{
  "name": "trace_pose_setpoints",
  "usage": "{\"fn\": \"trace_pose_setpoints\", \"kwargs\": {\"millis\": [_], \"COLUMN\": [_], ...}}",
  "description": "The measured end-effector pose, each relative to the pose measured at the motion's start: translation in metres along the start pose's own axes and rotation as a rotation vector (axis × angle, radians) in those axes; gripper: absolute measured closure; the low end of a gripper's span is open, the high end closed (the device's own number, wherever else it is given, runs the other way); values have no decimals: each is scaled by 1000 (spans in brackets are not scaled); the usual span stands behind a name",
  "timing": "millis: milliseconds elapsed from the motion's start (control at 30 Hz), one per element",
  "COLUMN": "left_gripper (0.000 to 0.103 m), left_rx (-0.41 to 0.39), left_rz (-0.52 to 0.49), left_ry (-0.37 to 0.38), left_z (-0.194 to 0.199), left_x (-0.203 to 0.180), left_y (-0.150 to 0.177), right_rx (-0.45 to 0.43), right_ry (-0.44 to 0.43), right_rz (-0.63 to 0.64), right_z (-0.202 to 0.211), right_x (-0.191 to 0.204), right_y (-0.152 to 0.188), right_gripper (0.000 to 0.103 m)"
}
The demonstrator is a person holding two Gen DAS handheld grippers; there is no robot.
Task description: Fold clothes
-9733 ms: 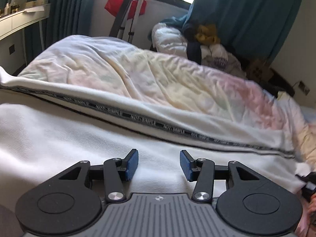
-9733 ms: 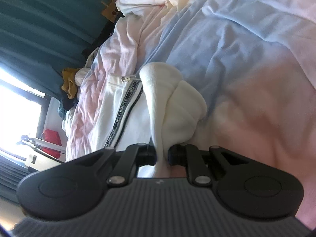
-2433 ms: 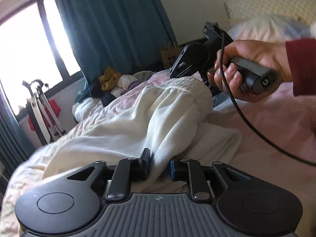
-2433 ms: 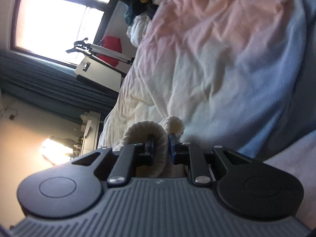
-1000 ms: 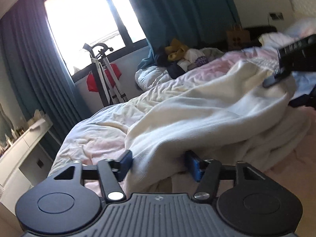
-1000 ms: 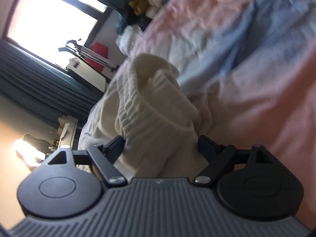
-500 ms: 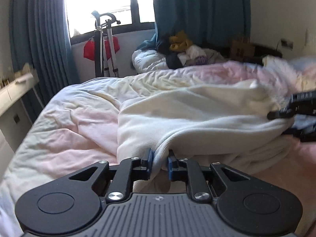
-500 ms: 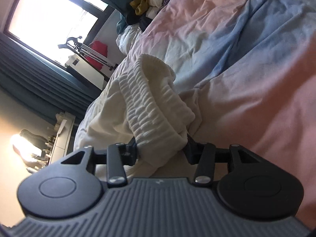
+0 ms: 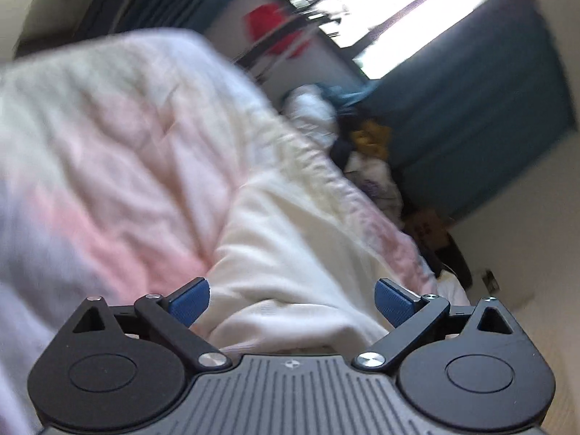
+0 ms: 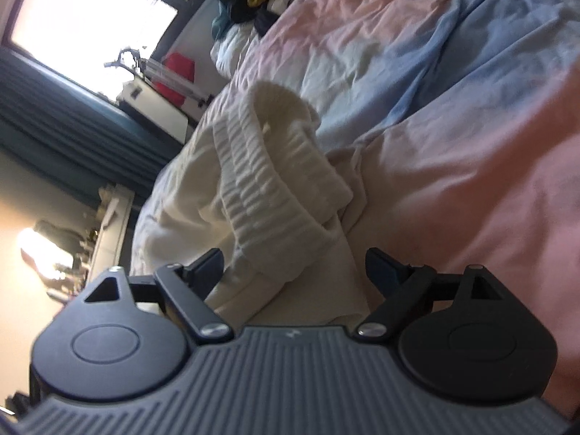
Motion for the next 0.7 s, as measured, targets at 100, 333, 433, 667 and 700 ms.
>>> {"fn": "trace_pose_setpoints", "kwargs": {"millis": [100, 333, 433, 667, 700], "left_gripper": [4, 9, 13, 36, 40], "left_rx": [49, 112, 120, 124, 116], "left_rz": [79, 224, 230, 149, 135], "left_ry": [-10, 56, 66, 26, 24], "left_z": [-19, -47, -50, -46, -44], "left_x": [15, 41, 45, 37, 34], "left_y": [-1, 1, 2, 2, 2], "right_rx": [15, 66, 71, 19, 2], "right_ry": [12, -145, -156, -132, -143], "right_rz": [17, -99, -68, -72, -71], "right_z": [-13, -40, -42, -30, -25], "right_x": [-1, -8, -3, 1, 2], "right_y": [0, -6, -4, 0, 1], "right_gripper": [13, 12, 11, 50, 58]}}
Point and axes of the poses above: each gripper's, at about its wrist camera, not at the fingertips, and z roughly against the way its jaws point, x to its left, y to its underside, the point moved 2 cm from there along -z, roughly the way its jaws point, and after that the axes turned 1 degree about y, right-handed, at the moved point
